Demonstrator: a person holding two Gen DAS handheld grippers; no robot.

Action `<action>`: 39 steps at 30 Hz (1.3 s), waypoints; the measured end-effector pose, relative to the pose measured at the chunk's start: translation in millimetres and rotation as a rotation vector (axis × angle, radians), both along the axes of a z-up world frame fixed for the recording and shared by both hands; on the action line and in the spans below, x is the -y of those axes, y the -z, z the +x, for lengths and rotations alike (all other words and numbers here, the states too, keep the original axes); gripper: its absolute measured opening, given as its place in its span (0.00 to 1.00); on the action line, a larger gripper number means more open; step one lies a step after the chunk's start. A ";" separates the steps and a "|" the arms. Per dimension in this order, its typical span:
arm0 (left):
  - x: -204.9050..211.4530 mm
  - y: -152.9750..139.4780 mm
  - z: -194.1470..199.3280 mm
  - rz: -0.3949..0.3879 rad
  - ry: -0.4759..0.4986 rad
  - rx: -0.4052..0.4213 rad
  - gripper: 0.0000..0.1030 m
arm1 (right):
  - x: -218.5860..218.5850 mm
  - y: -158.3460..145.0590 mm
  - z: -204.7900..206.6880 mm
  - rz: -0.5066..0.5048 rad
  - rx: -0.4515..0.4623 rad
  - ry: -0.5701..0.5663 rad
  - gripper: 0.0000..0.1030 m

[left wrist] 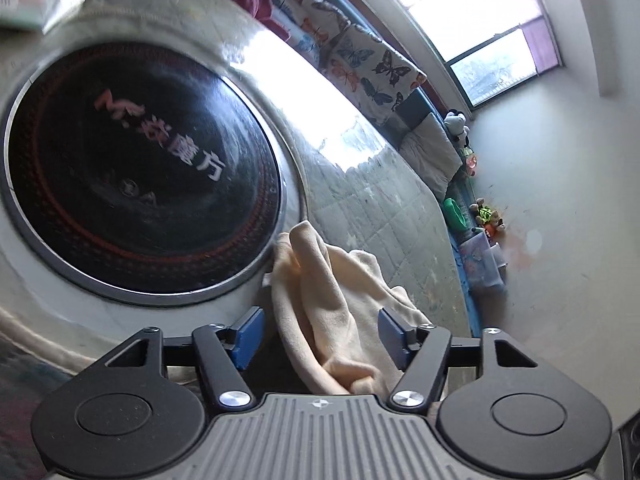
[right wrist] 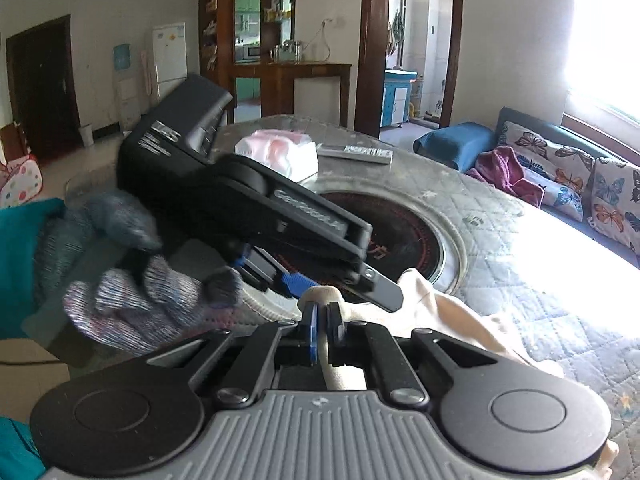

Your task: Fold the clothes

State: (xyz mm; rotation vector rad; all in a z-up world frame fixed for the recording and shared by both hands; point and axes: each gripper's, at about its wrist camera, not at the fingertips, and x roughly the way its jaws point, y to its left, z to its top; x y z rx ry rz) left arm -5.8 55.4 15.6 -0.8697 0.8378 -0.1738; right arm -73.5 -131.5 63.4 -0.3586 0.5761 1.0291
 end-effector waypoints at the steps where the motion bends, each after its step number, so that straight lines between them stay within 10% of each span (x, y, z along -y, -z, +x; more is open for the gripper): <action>1: 0.4 1.9 3.1 -0.013 0.001 -0.007 0.65 | 1.8 -1.3 0.1 0.005 -0.001 0.001 0.04; 5: 1.5 9.6 10.7 -0.059 0.000 -0.037 0.63 | 6.2 -3.0 0.9 0.018 -0.009 -0.002 0.04; 13: -11.7 22.3 9.5 -0.122 -0.045 -0.059 0.17 | 7.1 1.3 3.5 0.037 -0.039 -0.032 0.03; 22: -16.9 26.0 4.8 -0.112 -0.052 -0.053 0.15 | 26.3 3.9 4.2 0.019 -0.054 0.080 0.07; 39: -11.7 23.5 12.0 -0.068 -0.030 -0.020 0.16 | 179.9 38.0 71.7 0.079 -0.180 0.696 0.28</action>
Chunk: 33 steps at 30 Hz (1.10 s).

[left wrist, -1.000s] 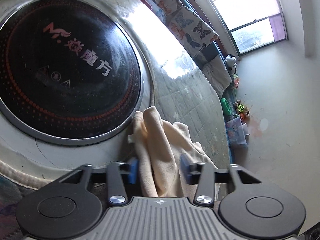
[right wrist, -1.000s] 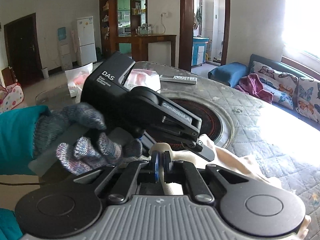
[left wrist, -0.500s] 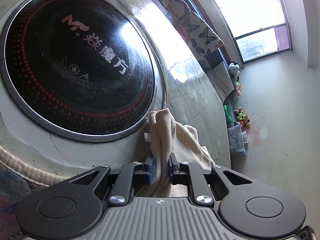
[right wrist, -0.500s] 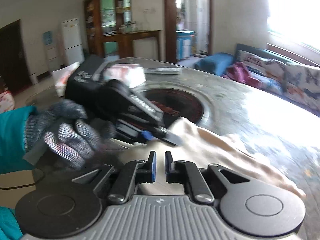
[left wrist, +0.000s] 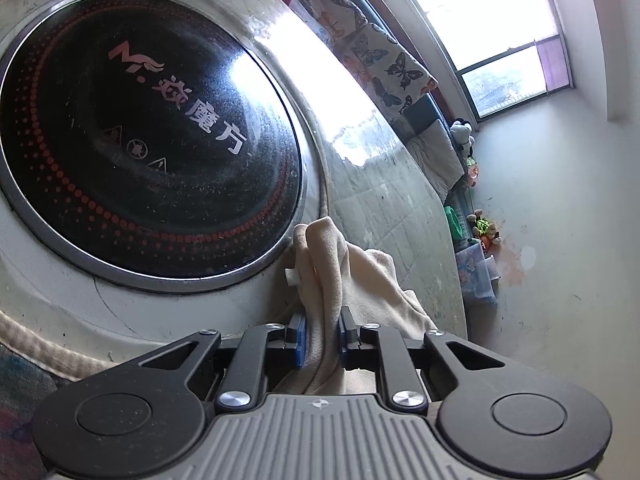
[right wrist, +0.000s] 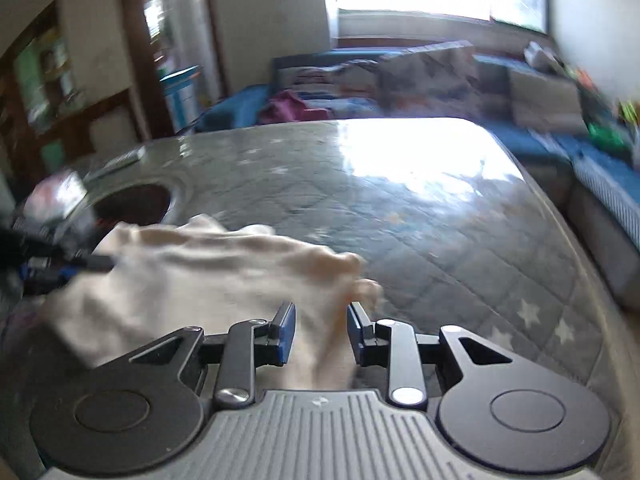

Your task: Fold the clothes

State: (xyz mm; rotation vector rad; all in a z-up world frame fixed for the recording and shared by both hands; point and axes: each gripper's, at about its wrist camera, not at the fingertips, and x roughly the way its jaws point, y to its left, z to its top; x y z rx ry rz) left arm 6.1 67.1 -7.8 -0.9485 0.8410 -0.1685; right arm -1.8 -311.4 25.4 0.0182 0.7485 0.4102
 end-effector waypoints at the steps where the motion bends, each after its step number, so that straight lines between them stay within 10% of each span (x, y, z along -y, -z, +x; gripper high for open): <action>1: 0.7 0.0 -0.6 0.003 0.001 0.000 0.16 | 4.4 2.4 3.3 0.018 -0.011 0.014 0.31; 12: 9.3 -6.1 -2.1 0.053 0.008 0.005 0.16 | 25.5 30.1 24.1 0.186 -0.059 0.101 0.40; 17: 15.2 -10.6 -3.7 0.081 0.005 0.013 0.15 | 18.5 29.9 22.6 0.181 -0.052 0.089 0.14; 33: 80.2 -64.2 20.2 0.156 0.166 0.165 0.13 | 51.7 -25.1 -16.5 0.155 0.149 0.175 0.11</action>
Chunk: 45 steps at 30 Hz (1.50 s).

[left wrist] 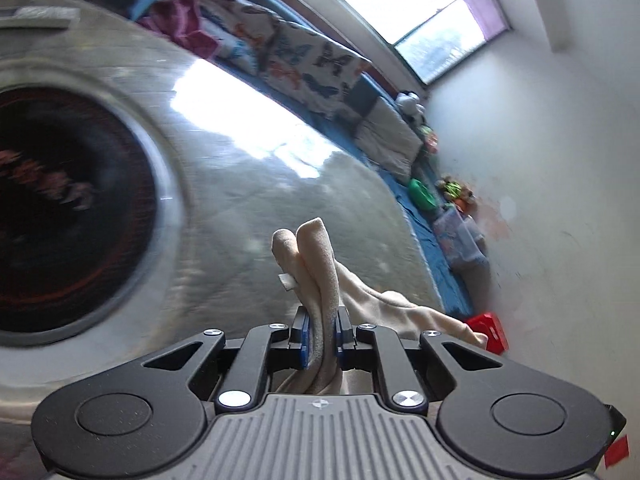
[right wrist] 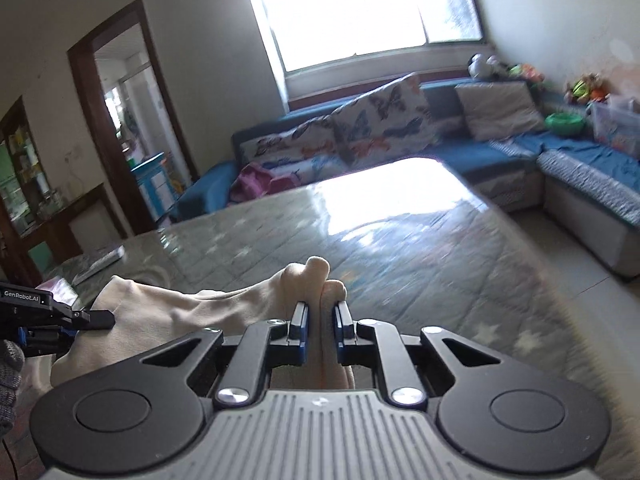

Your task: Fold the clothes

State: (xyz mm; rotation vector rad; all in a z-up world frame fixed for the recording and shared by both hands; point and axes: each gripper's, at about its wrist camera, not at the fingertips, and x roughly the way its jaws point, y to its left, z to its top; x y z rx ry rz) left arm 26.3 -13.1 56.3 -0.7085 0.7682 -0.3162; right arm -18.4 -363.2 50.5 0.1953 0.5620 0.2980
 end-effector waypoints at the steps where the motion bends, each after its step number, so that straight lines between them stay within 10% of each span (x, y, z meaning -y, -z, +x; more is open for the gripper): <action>1: 7.8 -2.9 3.4 0.001 0.016 0.009 0.13 | 4.3 -3.0 -0.3 -0.007 0.006 0.012 0.11; 20: 131.7 -4.4 69.7 0.058 0.214 0.012 0.13 | 99.2 -6.9 25.0 -0.130 0.012 0.251 0.11; 32: 137.3 28.9 79.5 0.136 0.206 -0.084 0.13 | 119.7 47.2 50.9 -0.107 -0.111 0.296 0.12; 45: 128.8 23.5 80.4 0.174 0.157 -0.083 0.28 | 115.1 40.9 53.8 -0.127 -0.087 0.297 0.14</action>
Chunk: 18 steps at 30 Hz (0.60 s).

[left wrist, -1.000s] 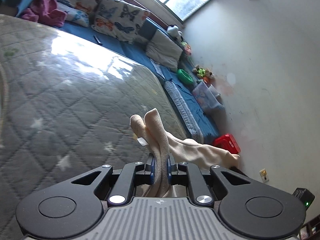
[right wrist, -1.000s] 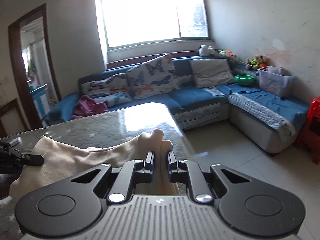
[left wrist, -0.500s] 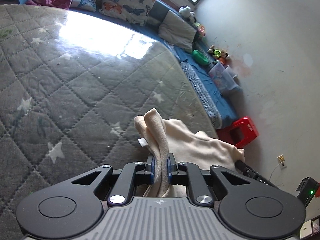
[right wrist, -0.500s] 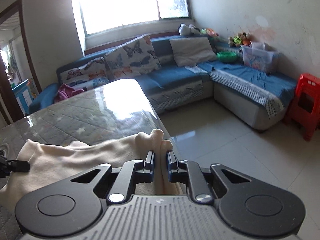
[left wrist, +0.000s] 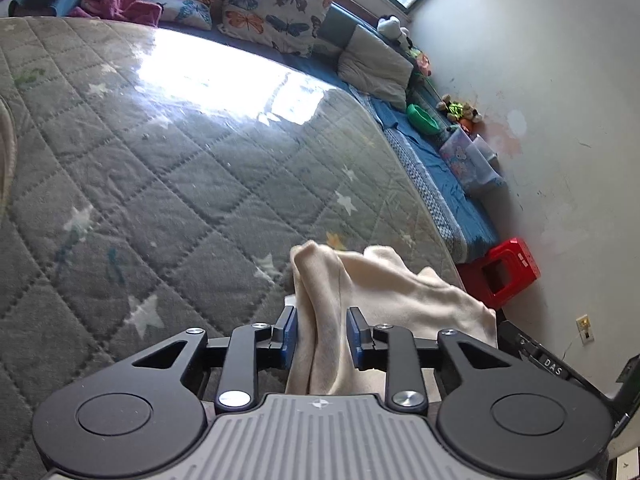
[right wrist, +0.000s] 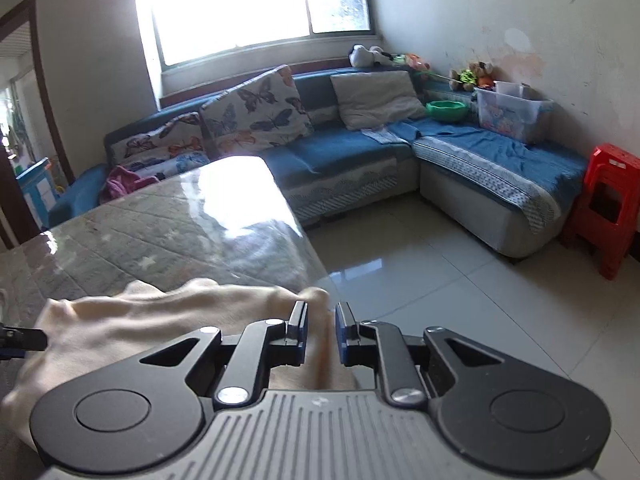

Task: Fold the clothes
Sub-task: 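Lay the folded edge down and open both grippers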

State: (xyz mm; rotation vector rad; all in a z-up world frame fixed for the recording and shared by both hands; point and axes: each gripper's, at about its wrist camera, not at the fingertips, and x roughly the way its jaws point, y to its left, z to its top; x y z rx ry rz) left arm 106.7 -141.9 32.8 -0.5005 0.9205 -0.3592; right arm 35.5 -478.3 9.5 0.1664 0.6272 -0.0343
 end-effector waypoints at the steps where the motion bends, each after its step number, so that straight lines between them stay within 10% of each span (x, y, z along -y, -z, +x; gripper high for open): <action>1: -1.8 -0.9 0.4 -0.001 -0.004 0.002 0.28 | -2.3 -1.3 1.1 0.001 0.003 -0.008 0.14; 18: 4.0 -0.9 26.7 0.082 -0.019 0.029 0.26 | -39.0 9.2 34.9 -0.012 -0.037 -0.103 0.14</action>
